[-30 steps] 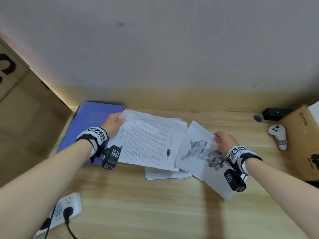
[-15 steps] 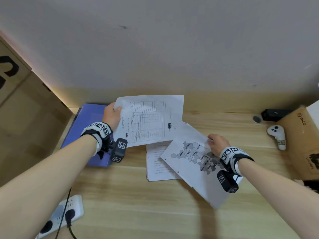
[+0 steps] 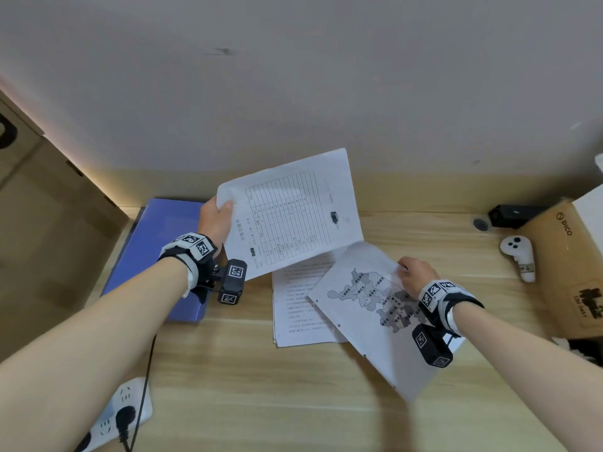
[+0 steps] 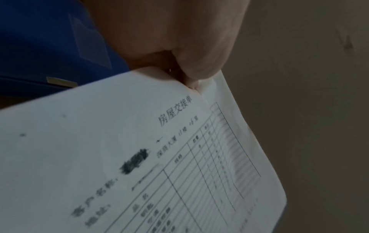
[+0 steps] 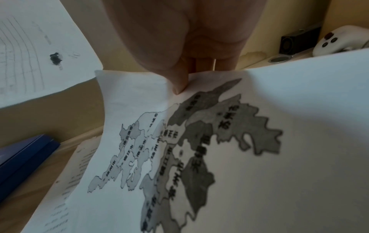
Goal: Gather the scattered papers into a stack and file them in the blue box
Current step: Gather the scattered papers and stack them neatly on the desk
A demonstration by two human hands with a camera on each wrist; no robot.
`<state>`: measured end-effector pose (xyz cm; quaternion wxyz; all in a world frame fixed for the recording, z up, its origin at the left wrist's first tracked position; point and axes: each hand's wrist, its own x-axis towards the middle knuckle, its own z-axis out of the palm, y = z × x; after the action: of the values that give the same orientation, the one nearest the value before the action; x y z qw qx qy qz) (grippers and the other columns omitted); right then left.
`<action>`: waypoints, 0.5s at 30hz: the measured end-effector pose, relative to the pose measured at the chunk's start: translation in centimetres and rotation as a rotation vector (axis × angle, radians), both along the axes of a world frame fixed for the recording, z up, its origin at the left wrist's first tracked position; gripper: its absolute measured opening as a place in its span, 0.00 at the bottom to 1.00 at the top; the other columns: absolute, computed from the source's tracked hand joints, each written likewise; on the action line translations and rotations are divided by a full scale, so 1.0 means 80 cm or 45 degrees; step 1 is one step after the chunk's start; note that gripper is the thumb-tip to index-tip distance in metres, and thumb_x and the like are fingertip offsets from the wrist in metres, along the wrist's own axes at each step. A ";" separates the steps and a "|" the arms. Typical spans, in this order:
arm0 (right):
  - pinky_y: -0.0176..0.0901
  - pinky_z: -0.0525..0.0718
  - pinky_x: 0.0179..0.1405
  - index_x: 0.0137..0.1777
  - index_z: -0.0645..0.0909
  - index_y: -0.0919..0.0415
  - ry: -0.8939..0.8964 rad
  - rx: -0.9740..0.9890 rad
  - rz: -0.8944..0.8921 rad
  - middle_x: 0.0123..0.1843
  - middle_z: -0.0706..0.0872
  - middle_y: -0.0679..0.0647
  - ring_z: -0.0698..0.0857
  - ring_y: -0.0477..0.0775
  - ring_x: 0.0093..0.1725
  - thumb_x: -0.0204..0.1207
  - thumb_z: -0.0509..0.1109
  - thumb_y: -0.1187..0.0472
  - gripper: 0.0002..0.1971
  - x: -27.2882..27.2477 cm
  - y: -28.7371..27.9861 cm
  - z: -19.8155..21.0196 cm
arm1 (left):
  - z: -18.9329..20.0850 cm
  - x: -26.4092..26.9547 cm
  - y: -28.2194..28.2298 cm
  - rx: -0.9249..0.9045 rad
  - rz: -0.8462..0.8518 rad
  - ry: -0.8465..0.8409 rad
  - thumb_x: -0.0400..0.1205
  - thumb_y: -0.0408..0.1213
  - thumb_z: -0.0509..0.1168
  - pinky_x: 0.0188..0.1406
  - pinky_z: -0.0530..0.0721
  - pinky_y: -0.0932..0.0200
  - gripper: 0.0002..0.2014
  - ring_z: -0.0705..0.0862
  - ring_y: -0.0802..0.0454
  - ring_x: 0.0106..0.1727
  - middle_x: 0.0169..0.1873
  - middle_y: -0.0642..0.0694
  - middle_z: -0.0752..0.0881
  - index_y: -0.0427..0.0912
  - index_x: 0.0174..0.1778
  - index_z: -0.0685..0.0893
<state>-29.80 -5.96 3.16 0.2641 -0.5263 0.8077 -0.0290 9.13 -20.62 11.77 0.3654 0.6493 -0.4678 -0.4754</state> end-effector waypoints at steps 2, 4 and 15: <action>0.49 0.81 0.48 0.59 0.82 0.63 -0.010 0.001 -0.007 0.53 0.87 0.63 0.85 0.64 0.50 0.80 0.57 0.69 0.14 -0.002 -0.001 0.002 | -0.002 0.000 0.000 0.029 -0.080 -0.004 0.88 0.35 0.55 0.50 0.86 0.47 0.10 0.87 0.43 0.50 0.51 0.42 0.87 0.45 0.58 0.81; 0.47 0.79 0.45 0.58 0.82 0.64 -0.018 0.005 -0.026 0.53 0.87 0.63 0.84 0.63 0.49 0.81 0.56 0.70 0.14 -0.006 -0.002 0.004 | -0.006 0.003 0.001 0.047 -0.180 -0.037 0.88 0.35 0.56 0.52 0.87 0.46 0.10 0.87 0.42 0.51 0.53 0.41 0.87 0.44 0.59 0.81; 0.44 0.71 0.32 0.45 0.81 0.68 -0.275 -0.112 -0.031 0.38 0.83 0.59 0.80 0.58 0.38 0.81 0.60 0.68 0.09 0.011 -0.023 0.011 | -0.050 -0.021 0.034 0.156 -0.843 -0.339 0.86 0.38 0.63 0.44 0.77 0.52 0.11 0.81 0.48 0.41 0.40 0.42 0.84 0.37 0.44 0.86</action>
<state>-28.93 -7.80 4.07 0.3260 -0.5212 0.7789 -0.1240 7.47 -17.86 7.81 0.0877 0.5395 -0.6670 -0.5063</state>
